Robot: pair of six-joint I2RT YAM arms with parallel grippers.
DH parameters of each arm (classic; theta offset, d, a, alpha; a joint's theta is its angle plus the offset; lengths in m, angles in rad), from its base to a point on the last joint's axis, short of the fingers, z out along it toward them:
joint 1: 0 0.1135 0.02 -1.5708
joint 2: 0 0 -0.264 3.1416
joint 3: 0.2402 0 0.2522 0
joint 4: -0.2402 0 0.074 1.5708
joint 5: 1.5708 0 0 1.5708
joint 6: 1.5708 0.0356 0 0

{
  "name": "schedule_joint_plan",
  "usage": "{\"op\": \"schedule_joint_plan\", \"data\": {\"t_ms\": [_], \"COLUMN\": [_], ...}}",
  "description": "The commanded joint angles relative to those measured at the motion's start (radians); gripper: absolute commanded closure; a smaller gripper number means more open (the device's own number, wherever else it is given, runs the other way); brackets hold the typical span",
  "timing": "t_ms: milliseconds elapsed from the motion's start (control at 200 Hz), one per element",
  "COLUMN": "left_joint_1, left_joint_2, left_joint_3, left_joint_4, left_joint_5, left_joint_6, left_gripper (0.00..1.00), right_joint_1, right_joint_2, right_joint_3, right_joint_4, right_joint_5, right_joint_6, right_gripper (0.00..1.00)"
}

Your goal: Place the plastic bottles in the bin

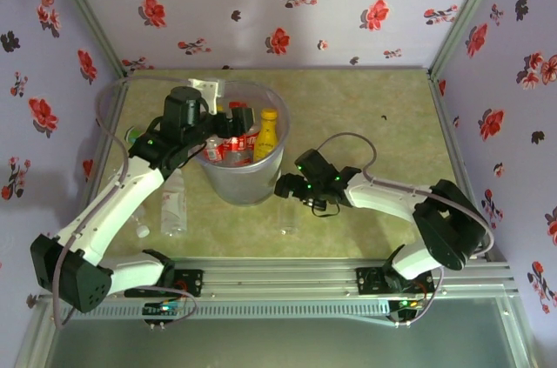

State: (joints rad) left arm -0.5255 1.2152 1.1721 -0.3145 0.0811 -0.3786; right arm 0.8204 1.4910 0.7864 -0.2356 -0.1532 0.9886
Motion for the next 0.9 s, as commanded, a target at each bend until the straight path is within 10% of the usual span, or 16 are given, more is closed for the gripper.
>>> {"op": "schedule_joint_plan", "data": {"t_ms": [0,545,895], "left_joint_1": [0.002,0.015,0.018], "left_joint_2": [-0.026,-0.056,-0.063], "left_joint_3": [0.028,-0.006,-0.011], "left_joint_4": [-0.017,-0.016,-0.011], "left_joint_5": [-0.031,-0.052,-0.053], "left_joint_6": [0.033,0.037,0.037], "left_gripper": [0.09,0.09,0.09], "right_joint_1": [0.007,-0.228,-0.166], "right_joint_2": [0.024,-0.151,-0.168], "right_joint_3": [-0.004,-0.035,0.073], "right_joint_4": [-0.064,-0.405,-0.470], "right_joint_5": [0.055,0.177,0.162], "right_joint_6": [-0.004,-0.189,-0.088], "right_gripper": [0.08,0.11,0.03]}}
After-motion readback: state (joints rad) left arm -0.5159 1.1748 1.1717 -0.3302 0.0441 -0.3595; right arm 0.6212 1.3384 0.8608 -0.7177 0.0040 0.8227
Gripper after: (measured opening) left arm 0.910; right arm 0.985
